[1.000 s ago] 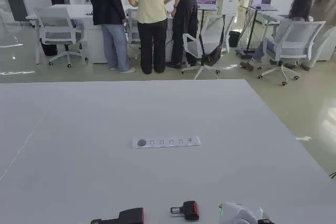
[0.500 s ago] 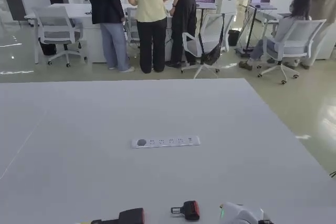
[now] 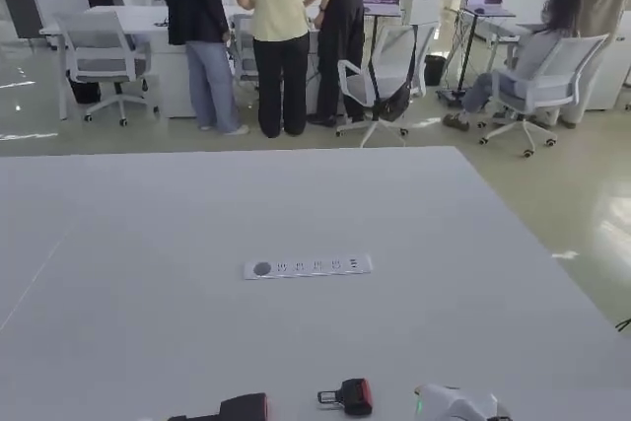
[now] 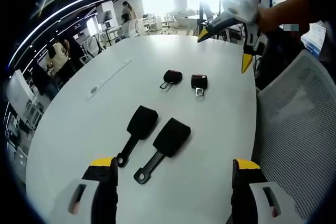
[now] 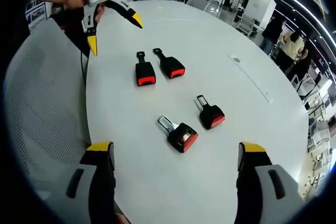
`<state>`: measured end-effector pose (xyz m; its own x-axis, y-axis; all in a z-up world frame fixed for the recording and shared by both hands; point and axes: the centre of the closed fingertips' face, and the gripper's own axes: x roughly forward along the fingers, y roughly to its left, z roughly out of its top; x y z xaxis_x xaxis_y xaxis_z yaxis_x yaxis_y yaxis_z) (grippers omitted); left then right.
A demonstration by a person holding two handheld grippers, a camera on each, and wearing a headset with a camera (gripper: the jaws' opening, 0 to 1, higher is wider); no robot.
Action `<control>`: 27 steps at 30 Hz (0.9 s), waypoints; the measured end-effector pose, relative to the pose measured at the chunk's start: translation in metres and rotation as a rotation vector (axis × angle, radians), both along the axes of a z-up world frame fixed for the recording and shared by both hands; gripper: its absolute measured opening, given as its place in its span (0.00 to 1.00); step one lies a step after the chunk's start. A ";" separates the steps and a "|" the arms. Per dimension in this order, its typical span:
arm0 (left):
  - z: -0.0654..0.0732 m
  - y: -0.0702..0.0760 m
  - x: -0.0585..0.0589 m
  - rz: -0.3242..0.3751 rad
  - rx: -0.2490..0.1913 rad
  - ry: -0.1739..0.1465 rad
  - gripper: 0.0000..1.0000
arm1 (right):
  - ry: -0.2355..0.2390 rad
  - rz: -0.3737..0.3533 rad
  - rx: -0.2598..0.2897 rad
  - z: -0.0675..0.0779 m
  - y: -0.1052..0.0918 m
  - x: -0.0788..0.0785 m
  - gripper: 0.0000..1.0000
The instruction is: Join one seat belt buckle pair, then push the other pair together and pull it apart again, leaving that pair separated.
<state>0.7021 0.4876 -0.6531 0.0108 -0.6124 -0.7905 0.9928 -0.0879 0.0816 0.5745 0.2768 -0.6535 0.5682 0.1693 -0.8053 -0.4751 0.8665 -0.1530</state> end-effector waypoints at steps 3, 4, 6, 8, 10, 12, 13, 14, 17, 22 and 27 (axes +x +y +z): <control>-0.001 0.000 -0.001 -0.001 0.004 0.003 0.92 | 0.000 0.002 -0.001 -0.001 -0.001 0.001 0.97; -0.002 0.000 -0.001 -0.002 0.005 0.002 0.92 | 0.000 0.003 0.003 -0.001 0.000 0.001 0.96; -0.003 0.001 -0.002 -0.004 0.011 0.005 0.92 | 0.000 0.006 0.001 0.000 0.001 0.002 0.96; -0.004 0.001 -0.002 -0.004 0.013 0.005 0.92 | 0.000 0.008 0.001 0.000 0.001 0.002 0.96; -0.005 0.002 -0.003 -0.003 0.015 0.007 0.92 | 0.002 0.010 0.002 0.000 0.002 0.002 0.96; -0.004 0.002 -0.003 -0.002 0.014 0.007 0.92 | 0.008 0.022 -0.010 -0.001 0.000 0.002 0.96; -0.004 0.002 -0.003 0.000 0.014 0.008 0.92 | 0.008 0.021 -0.009 -0.001 0.000 0.002 0.96; -0.004 0.003 -0.003 0.000 0.013 0.010 0.93 | 0.008 0.021 -0.008 0.000 0.000 0.002 0.96; -0.004 0.004 -0.002 0.007 0.007 0.011 0.93 | 0.011 0.026 -0.015 0.001 -0.002 0.001 0.95; -0.003 0.006 0.001 0.015 0.003 0.012 0.93 | 0.014 0.022 -0.020 0.003 -0.005 0.000 0.95; 0.001 0.009 0.005 0.028 -0.004 0.010 0.94 | 0.021 0.047 -0.044 0.006 -0.007 -0.002 0.95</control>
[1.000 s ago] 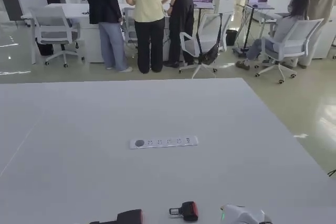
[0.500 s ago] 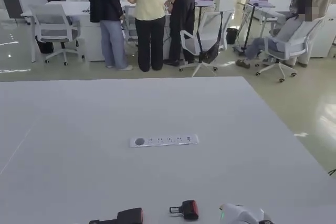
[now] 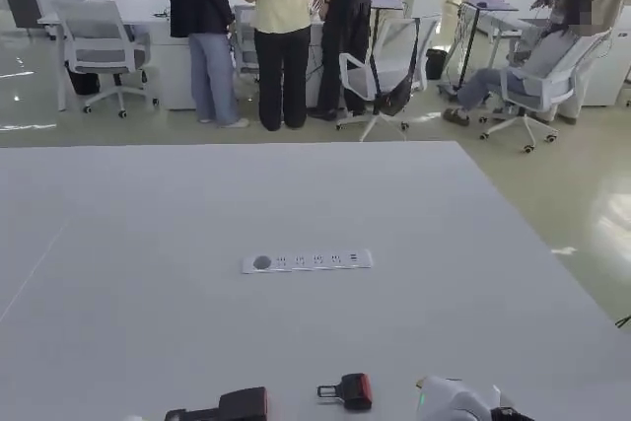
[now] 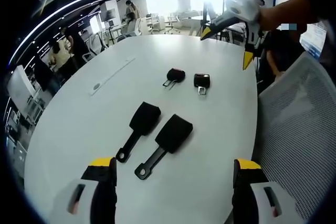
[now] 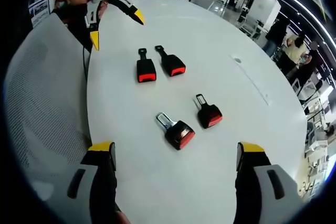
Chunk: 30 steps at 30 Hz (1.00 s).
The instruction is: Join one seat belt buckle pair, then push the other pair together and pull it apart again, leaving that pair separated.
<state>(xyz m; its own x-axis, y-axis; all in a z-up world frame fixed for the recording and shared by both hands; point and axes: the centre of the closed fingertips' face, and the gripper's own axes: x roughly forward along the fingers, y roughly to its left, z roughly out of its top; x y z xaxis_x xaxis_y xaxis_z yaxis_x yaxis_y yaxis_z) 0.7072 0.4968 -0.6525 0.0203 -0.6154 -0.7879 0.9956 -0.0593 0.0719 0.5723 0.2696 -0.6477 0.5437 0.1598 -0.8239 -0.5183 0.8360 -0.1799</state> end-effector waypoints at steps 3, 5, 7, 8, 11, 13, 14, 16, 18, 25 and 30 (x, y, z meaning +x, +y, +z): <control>0.000 0.002 0.002 0.004 -0.001 -0.004 0.94 | -0.003 0.001 0.000 0.002 -0.002 -0.001 0.95; 0.000 0.002 0.002 0.011 -0.007 0.000 0.94 | -0.001 0.000 0.002 0.001 -0.002 -0.001 0.95; -0.001 0.003 0.001 0.011 -0.002 -0.002 0.93 | 0.001 -0.001 0.003 0.001 -0.001 -0.002 0.95; -0.001 0.003 -0.001 0.007 -0.002 0.000 0.93 | 0.001 -0.001 0.005 0.000 -0.001 -0.002 0.95; -0.003 0.003 -0.004 -0.004 0.002 -0.001 0.93 | 0.001 0.006 0.010 -0.001 0.005 -0.001 0.95; -0.002 0.003 -0.006 -0.005 -0.001 -0.001 0.93 | 0.000 0.010 0.014 -0.001 0.008 0.001 0.95; 0.000 0.002 -0.006 -0.011 -0.011 -0.004 0.92 | -0.002 0.010 0.016 -0.001 0.009 0.001 0.94; 0.001 0.000 -0.007 -0.015 -0.024 -0.008 0.91 | -0.004 0.011 0.020 -0.002 0.011 0.002 0.94; 0.000 0.001 -0.008 -0.011 -0.021 -0.008 0.91 | -0.002 0.020 0.016 -0.003 0.014 0.001 0.94; -0.006 0.005 -0.013 -0.017 0.003 -0.004 0.90 | 0.018 0.068 -0.009 -0.008 0.018 -0.003 0.92; -0.003 0.002 -0.011 -0.012 -0.006 -0.008 0.90 | 0.006 0.048 0.006 -0.005 0.016 -0.001 0.93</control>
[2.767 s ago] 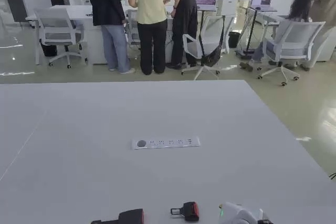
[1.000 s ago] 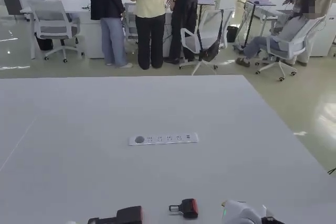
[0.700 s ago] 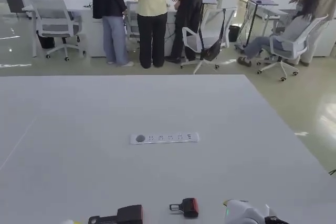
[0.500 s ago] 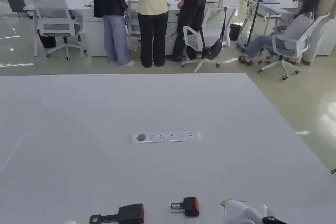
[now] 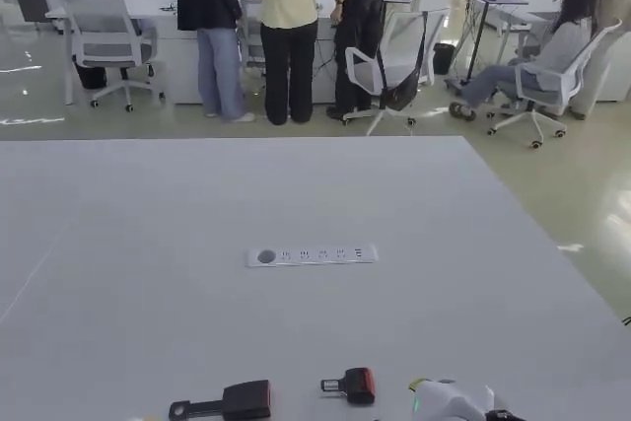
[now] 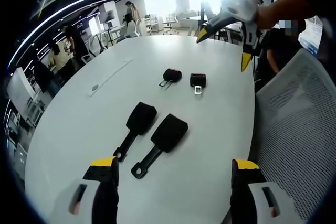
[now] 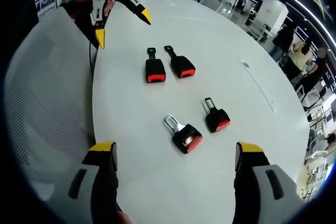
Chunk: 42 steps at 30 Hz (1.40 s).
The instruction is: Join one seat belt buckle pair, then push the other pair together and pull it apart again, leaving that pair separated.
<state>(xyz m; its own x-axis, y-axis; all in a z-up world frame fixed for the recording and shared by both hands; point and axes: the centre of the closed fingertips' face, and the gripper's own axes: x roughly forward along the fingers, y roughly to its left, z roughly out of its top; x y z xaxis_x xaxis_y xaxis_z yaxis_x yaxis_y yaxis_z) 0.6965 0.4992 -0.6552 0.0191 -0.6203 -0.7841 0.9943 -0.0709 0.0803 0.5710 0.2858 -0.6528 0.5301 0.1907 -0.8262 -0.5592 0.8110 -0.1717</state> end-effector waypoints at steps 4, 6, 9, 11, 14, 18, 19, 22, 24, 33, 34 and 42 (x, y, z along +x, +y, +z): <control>0.001 -0.003 0.000 -0.017 0.001 -0.001 0.88 | -0.002 -0.011 0.021 0.001 -0.001 0.001 0.87; 0.000 -0.004 -0.001 -0.036 0.006 -0.004 0.85 | -0.005 -0.030 0.038 0.001 -0.003 0.002 0.84; 0.000 -0.007 -0.003 -0.067 0.009 -0.006 0.79 | -0.018 -0.027 0.048 0.001 -0.003 0.005 0.79; -0.001 -0.010 -0.002 -0.081 0.010 -0.009 0.77 | -0.038 -0.007 0.051 0.002 -0.001 0.008 0.77; -0.002 -0.017 0.000 -0.103 0.008 -0.008 0.73 | -0.037 0.020 0.058 -0.001 0.003 0.010 0.71; -0.007 -0.024 0.002 -0.136 0.010 -0.013 0.70 | -0.021 0.064 0.055 -0.006 0.009 0.013 0.65; -0.008 -0.025 0.002 -0.145 0.011 -0.013 0.68 | -0.017 0.072 0.050 -0.008 0.010 0.014 0.65; -0.013 -0.027 0.001 -0.172 0.021 -0.006 0.64 | 0.005 0.090 0.051 -0.014 0.013 0.015 0.61; -0.018 -0.029 0.002 -0.191 0.027 -0.003 0.62 | 0.015 0.105 0.041 -0.021 0.014 0.017 0.60; -0.034 -0.037 0.006 -0.240 0.043 0.001 0.54 | 0.051 0.139 0.031 -0.039 0.008 0.021 0.53; -0.036 -0.037 0.006 -0.242 0.046 0.004 0.54 | 0.051 0.140 0.031 -0.040 0.007 0.023 0.53; -0.047 -0.044 0.009 -0.275 0.059 0.013 0.49 | 0.072 0.175 0.011 -0.051 0.002 0.032 0.49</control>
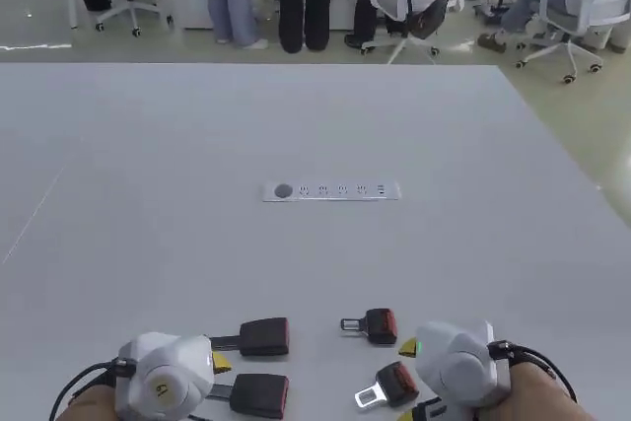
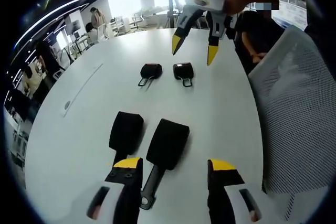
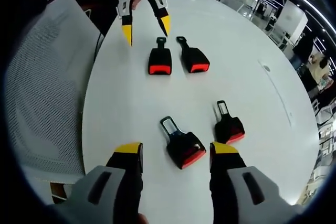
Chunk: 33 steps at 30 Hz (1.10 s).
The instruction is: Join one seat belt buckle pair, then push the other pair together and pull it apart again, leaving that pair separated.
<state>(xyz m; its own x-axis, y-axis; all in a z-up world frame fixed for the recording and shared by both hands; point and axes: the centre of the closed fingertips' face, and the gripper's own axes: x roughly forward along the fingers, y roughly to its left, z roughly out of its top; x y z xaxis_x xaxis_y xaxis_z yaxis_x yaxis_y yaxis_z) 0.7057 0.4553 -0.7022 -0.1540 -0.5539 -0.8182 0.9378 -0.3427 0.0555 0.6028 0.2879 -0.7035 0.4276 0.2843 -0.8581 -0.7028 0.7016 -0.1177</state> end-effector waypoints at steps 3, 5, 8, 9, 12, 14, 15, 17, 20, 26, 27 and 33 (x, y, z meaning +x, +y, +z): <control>-0.004 -0.003 0.001 0.000 0.002 0.004 0.48 | 0.009 0.025 -0.021 -0.004 -0.002 0.001 0.48; -0.008 -0.005 0.002 -0.009 0.003 0.001 0.48 | 0.017 0.035 -0.024 -0.007 -0.003 0.002 0.48; -0.011 -0.010 0.003 -0.023 0.000 0.002 0.47 | 0.027 0.056 -0.029 -0.012 -0.004 0.002 0.47; -0.012 -0.011 0.004 -0.027 -0.002 0.003 0.46 | 0.032 0.077 -0.038 -0.014 -0.004 0.001 0.46; -0.016 -0.014 0.005 -0.052 0.011 -0.007 0.46 | 0.049 0.110 -0.056 -0.020 -0.005 -0.002 0.45; -0.017 -0.018 0.007 -0.054 0.011 -0.004 0.46 | 0.059 0.124 -0.062 -0.023 -0.004 -0.003 0.45; -0.017 -0.020 0.006 -0.064 0.009 -0.006 0.46 | 0.056 0.137 -0.068 -0.024 -0.004 -0.002 0.45; -0.020 -0.022 0.005 -0.077 0.014 -0.008 0.45 | 0.054 0.145 -0.072 -0.025 -0.003 -0.001 0.45; -0.023 -0.023 0.002 -0.110 0.029 -0.011 0.43 | 0.049 0.154 -0.078 -0.026 -0.003 0.004 0.45; -0.030 -0.025 0.002 -0.120 0.056 -0.009 0.40 | 0.077 0.176 -0.082 -0.034 -0.003 0.006 0.40; -0.032 -0.024 0.002 -0.126 0.064 -0.013 0.38 | 0.076 0.174 -0.088 -0.036 -0.005 0.006 0.39; -0.036 -0.028 0.003 -0.151 0.066 -0.027 0.35 | 0.083 0.164 -0.088 -0.035 -0.008 0.010 0.33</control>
